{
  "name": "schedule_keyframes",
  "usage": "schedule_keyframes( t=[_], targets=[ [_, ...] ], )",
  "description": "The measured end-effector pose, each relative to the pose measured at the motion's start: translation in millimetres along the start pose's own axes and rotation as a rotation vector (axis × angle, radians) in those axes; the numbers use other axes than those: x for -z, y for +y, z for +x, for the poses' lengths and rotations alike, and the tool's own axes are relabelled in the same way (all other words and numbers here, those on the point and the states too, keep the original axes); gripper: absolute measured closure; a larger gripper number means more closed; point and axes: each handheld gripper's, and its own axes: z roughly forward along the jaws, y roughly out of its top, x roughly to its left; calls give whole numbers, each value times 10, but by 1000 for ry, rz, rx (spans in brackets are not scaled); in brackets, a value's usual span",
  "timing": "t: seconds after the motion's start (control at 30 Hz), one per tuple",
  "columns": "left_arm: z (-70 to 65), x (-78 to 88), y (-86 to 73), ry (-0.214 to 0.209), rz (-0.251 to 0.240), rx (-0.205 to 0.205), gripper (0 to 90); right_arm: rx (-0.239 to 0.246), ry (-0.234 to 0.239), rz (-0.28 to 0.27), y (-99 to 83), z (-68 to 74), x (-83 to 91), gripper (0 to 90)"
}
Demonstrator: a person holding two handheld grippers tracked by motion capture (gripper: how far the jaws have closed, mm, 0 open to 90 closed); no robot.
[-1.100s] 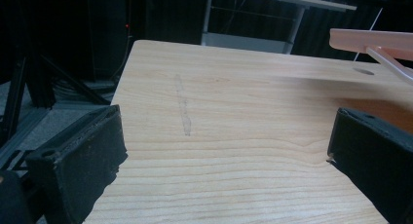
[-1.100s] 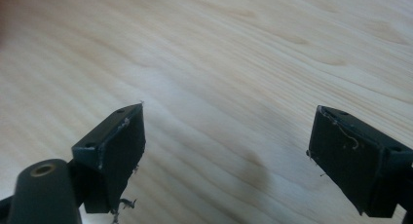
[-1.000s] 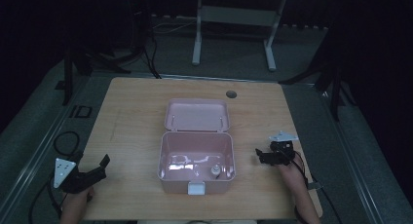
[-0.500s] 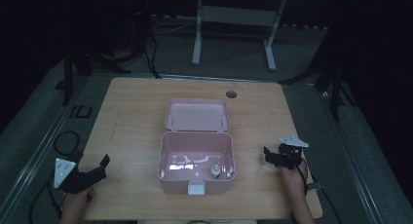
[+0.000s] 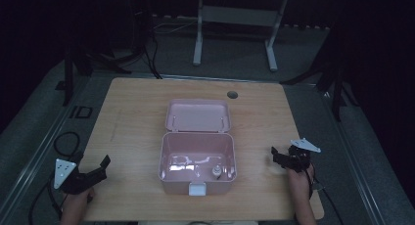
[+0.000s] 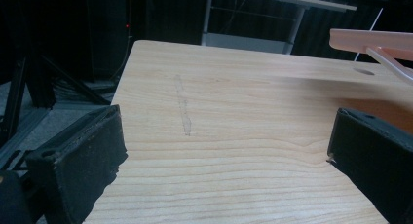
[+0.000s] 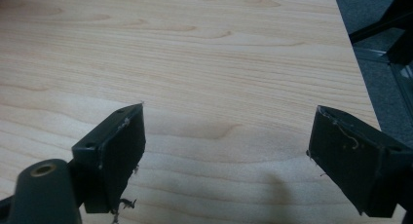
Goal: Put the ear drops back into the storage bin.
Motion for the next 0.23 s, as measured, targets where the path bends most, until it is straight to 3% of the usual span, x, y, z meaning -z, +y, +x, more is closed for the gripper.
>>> schedule_keyframes(
  t=[0.23],
  targets=[
    [-2, 1, -1, -1, -1, -2, 5, -8, 23, 27, -29, -29, -22, 131]
  ],
)
